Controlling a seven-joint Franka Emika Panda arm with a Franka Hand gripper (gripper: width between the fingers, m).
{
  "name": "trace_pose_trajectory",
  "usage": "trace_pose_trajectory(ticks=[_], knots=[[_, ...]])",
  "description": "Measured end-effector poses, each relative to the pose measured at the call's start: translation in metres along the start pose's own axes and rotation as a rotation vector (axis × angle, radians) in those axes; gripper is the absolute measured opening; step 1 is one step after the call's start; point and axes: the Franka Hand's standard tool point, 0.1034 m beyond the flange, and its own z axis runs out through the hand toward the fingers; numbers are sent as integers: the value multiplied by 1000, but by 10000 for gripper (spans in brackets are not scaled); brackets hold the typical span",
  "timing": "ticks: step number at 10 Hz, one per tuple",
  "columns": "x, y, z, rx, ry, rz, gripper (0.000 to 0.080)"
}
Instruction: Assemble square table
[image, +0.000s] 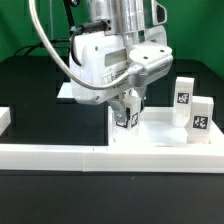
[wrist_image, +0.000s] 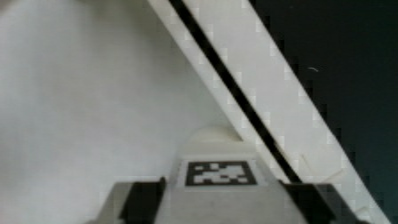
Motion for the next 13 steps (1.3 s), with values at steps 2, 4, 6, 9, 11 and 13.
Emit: trace_pose_trajectory(ticks=[2, 4, 6, 9, 11, 13], knots=[[-4, 1, -1, 4, -1, -376, 604], [-4, 2, 0, 4, 0, -558, 641], [-3, 2, 0, 3, 4, -670, 649], [-5, 4, 0, -36, 83, -1169, 649], [-7, 7, 2, -65, 106, -1440, 649], [-4, 5, 2, -63, 109, -1479, 649]])
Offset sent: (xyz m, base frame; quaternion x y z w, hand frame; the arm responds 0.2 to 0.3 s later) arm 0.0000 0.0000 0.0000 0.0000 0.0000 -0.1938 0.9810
